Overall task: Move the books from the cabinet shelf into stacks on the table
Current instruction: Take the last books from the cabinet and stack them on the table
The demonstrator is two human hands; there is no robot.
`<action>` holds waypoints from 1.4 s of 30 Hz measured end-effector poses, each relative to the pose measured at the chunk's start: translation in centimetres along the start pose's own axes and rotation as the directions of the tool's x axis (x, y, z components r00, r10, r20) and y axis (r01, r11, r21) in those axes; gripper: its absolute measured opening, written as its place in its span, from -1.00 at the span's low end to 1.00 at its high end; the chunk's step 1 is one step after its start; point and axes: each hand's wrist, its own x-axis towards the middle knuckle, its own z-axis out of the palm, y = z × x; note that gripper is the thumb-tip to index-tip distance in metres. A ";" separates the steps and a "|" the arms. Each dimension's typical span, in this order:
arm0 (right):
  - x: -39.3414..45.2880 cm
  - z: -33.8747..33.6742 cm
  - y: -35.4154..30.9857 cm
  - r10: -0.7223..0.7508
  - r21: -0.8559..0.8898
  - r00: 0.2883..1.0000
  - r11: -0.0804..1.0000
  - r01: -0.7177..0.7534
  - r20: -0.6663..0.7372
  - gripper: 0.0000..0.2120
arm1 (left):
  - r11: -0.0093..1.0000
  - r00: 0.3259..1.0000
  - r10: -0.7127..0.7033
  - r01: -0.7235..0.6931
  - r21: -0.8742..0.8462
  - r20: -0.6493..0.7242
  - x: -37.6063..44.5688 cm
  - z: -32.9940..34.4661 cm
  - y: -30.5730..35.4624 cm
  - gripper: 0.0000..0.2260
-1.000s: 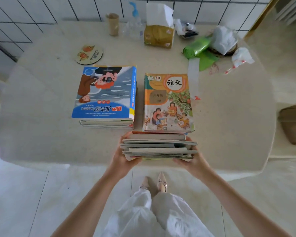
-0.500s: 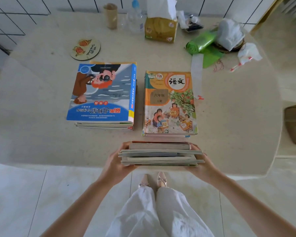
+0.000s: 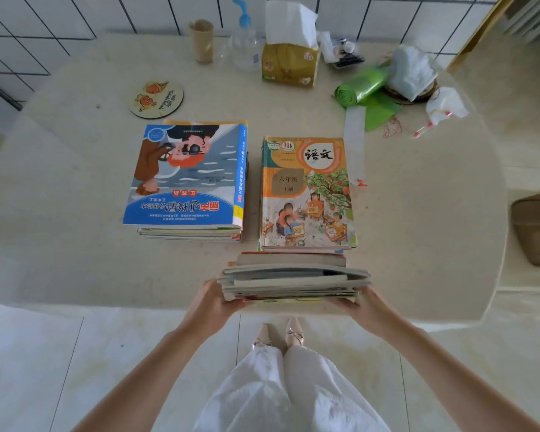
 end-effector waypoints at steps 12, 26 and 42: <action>1.5 -8.9 -6.4 0.094 0.542 0.993 0.840 -0.041 -0.071 -0.44 | 0.941 0.994 -0.093 0.108 -0.319 0.063 4.4 -0.8 9.6 -0.64; 10.3 -12.3 -7.5 0.475 0.668 0.878 0.636 -0.388 0.058 -0.71 | 0.789 0.888 -0.460 0.404 -0.463 -0.010 13.1 1.9 13.5 -0.73; 12.2 -11.0 -8.1 0.508 0.607 0.858 0.657 -0.447 0.081 -0.71 | 0.820 0.841 -0.538 0.509 -0.262 -0.049 13.8 1.6 13.9 -0.55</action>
